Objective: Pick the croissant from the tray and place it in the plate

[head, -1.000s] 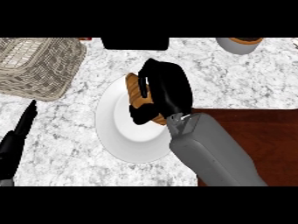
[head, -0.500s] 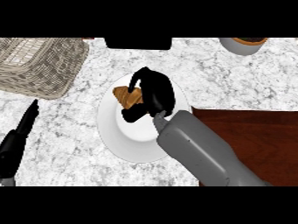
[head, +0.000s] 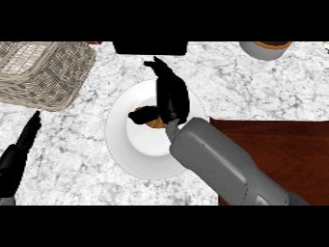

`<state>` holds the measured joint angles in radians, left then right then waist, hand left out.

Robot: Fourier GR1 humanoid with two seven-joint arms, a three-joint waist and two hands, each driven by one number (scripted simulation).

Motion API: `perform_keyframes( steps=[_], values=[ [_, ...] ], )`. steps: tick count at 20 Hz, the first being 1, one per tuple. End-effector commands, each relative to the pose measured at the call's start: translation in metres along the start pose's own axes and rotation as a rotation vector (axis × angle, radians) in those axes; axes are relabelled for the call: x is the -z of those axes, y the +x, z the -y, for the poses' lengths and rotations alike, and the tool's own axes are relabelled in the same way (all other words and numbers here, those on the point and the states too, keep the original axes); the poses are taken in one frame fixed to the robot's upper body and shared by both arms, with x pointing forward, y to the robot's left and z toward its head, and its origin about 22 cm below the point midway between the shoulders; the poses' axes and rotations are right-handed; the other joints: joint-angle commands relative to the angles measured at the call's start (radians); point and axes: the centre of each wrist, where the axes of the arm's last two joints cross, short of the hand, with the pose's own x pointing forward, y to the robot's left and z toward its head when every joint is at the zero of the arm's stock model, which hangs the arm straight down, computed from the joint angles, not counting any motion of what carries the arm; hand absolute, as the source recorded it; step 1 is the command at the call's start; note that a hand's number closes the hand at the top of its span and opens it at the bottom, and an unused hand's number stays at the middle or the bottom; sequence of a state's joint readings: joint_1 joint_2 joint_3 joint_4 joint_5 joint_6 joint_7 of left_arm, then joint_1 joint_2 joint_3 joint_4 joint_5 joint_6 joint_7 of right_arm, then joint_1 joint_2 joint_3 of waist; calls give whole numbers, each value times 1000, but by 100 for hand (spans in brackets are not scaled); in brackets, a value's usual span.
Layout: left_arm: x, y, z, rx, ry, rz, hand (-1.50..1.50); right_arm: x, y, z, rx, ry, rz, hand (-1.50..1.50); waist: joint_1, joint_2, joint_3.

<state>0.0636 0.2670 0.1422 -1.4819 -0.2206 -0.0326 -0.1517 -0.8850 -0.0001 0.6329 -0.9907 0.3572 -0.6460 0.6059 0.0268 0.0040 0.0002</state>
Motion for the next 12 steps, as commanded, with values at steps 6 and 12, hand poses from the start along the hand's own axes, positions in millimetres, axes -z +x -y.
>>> perform_keyframes(
  steps=[6, 12],
  values=[
    [2, 6, 16, -15, 30, -22, 0, 6, -20, 39, 254, -267, -64, -150, -36, -7, 0],
    [-7, 3, -6, 0, 26, -26, 0, -20, -83, 109, 413, -309, 19, -150, -39, -6, 2]
  ],
)
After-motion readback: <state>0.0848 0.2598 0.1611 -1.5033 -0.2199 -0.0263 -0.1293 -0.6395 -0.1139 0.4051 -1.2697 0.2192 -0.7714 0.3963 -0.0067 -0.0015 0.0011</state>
